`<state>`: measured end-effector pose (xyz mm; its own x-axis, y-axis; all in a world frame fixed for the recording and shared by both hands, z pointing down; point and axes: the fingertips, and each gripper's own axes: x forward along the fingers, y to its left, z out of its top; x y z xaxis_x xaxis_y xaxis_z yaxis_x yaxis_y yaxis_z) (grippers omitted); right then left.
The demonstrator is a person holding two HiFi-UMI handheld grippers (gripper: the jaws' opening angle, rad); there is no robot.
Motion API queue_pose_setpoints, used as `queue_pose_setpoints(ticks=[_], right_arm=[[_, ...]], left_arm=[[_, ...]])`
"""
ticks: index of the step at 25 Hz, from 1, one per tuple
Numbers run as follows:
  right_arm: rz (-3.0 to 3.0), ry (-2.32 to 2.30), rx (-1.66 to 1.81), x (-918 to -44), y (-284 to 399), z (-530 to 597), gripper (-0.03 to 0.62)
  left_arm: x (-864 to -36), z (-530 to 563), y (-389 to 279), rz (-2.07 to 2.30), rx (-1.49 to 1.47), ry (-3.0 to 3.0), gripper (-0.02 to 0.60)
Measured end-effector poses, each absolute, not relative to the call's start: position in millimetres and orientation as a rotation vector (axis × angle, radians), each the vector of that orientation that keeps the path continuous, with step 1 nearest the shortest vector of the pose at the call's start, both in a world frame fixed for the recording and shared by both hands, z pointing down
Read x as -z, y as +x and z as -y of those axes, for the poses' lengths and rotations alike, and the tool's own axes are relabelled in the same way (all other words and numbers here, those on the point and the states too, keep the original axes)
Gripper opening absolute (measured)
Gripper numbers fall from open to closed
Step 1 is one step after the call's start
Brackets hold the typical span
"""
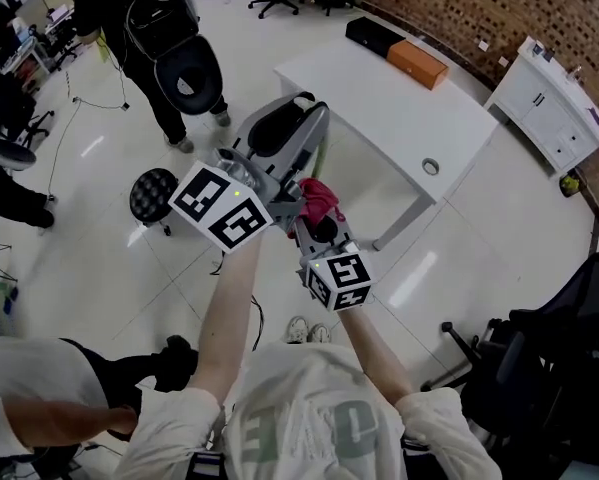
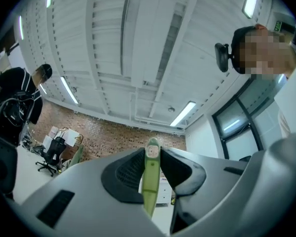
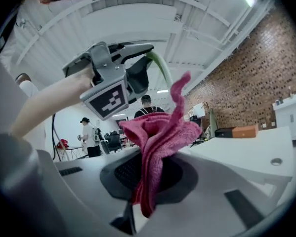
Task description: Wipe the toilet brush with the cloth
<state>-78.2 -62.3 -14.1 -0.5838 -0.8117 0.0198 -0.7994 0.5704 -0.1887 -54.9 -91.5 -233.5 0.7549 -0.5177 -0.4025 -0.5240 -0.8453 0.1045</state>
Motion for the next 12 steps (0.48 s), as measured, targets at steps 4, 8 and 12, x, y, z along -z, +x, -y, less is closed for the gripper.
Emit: queue_pose_setpoints(ticks=[4,8,12], right_arm=[[-2.688,-1.475,0.231,27.6,-60.3,73.7,0.031],[-2.640,-1.519,0.141,57.8,-46.6,79.8,0.031],[-2.604,-1.509,0.050,89.0,-39.9,82.1,0.032]], left_arm=[[225.2,86.9,-49.7,-0.880,-0.615,-2.923,0.106],[208.4,86.6,-42.3,-0.898,-0.538,-2.928,0.106],[193.6,89.1,-35.3,-0.902,-0.494,-2.942,0.106]])
